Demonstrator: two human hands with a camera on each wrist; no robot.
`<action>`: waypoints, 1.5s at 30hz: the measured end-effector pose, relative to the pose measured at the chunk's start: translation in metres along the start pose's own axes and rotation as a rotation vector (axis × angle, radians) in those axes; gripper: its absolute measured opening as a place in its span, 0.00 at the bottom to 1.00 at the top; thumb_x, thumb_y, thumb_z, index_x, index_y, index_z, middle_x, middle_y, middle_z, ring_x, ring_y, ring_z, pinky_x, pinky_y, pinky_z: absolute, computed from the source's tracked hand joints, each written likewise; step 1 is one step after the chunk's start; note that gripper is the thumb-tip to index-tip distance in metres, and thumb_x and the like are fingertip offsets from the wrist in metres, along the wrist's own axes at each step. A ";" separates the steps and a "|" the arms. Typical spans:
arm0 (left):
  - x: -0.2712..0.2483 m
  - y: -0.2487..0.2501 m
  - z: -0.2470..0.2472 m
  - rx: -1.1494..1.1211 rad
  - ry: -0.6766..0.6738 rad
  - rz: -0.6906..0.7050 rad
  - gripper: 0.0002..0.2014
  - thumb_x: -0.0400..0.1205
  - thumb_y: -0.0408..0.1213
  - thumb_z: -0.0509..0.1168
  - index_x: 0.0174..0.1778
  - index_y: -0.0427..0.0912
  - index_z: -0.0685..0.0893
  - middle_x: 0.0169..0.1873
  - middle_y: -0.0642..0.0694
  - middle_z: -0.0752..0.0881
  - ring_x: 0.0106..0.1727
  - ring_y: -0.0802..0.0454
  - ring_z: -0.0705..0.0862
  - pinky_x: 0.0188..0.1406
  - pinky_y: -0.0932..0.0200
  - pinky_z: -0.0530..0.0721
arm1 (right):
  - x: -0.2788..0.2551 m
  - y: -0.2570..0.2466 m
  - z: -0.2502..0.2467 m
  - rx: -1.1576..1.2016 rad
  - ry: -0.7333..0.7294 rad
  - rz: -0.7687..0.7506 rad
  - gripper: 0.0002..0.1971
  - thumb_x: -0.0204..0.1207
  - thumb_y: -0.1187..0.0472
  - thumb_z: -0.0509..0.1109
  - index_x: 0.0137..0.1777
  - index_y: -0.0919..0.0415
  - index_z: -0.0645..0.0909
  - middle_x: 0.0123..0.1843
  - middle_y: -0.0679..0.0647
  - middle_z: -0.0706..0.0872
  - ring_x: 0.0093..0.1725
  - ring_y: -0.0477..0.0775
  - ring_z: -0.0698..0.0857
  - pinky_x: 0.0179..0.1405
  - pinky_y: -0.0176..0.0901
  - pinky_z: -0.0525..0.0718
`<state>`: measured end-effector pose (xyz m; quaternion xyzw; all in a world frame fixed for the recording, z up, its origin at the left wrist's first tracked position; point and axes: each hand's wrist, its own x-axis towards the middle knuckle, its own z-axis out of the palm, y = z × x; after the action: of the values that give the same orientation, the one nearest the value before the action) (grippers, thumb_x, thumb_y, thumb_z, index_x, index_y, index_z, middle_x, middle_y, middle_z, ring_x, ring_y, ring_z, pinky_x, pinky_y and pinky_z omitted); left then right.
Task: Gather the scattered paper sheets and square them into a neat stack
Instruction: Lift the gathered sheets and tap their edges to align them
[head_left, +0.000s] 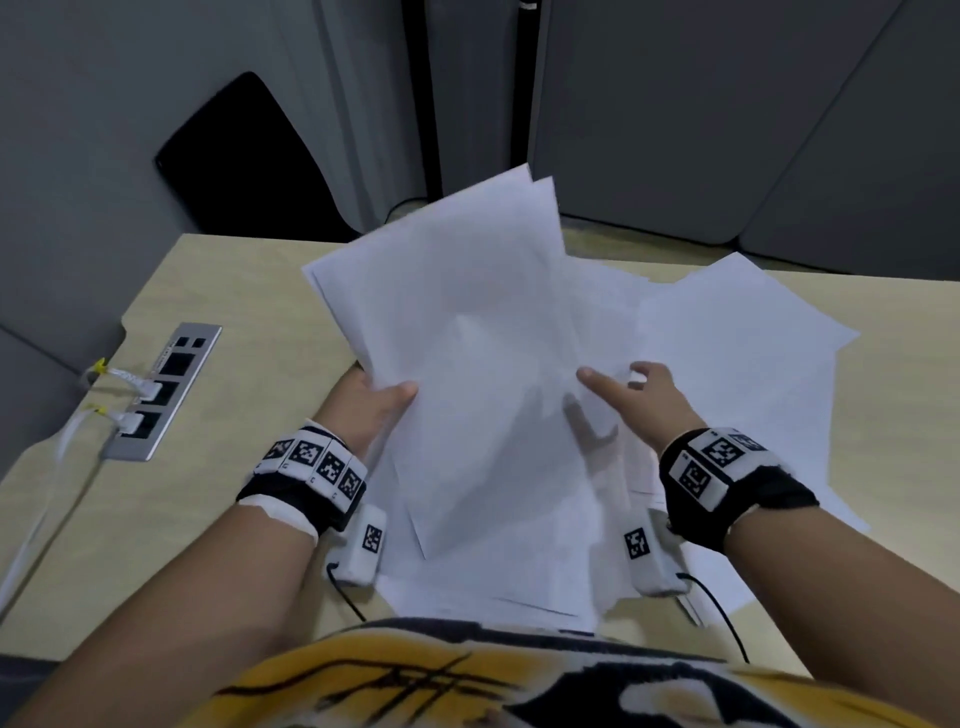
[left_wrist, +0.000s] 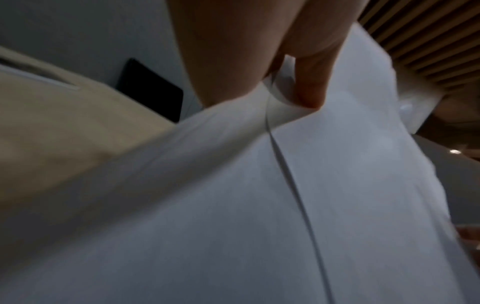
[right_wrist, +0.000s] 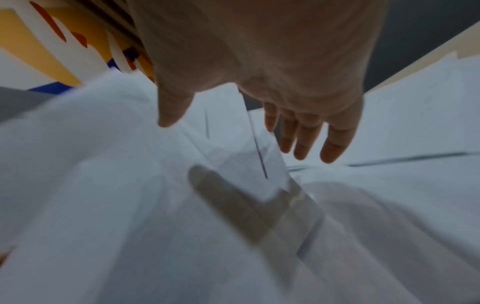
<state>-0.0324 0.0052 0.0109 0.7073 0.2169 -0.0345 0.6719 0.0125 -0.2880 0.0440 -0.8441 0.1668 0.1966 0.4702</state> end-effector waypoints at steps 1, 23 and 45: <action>-0.003 0.013 0.000 -0.030 -0.022 0.037 0.13 0.70 0.36 0.71 0.50 0.44 0.88 0.54 0.42 0.90 0.57 0.42 0.88 0.66 0.39 0.81 | 0.003 -0.004 -0.003 0.061 0.004 -0.041 0.51 0.66 0.35 0.75 0.82 0.56 0.56 0.77 0.57 0.72 0.74 0.58 0.75 0.72 0.52 0.71; -0.020 0.091 0.000 -0.108 0.203 0.363 0.16 0.79 0.27 0.69 0.26 0.41 0.78 0.14 0.60 0.81 0.20 0.70 0.80 0.26 0.77 0.76 | -0.021 -0.071 -0.026 0.239 0.164 -0.749 0.09 0.83 0.61 0.65 0.59 0.47 0.81 0.48 0.34 0.85 0.51 0.33 0.84 0.56 0.38 0.80; -0.012 0.091 -0.004 -0.150 -0.106 0.345 0.24 0.56 0.37 0.79 0.50 0.46 0.90 0.49 0.45 0.92 0.54 0.45 0.90 0.53 0.49 0.88 | -0.018 -0.062 -0.022 0.511 -0.011 -0.605 0.37 0.64 0.59 0.83 0.72 0.54 0.71 0.63 0.51 0.87 0.62 0.51 0.87 0.64 0.58 0.83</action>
<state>-0.0118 0.0062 0.1004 0.6790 0.0589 0.0602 0.7293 0.0294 -0.2738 0.1086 -0.7097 -0.0484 0.0058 0.7028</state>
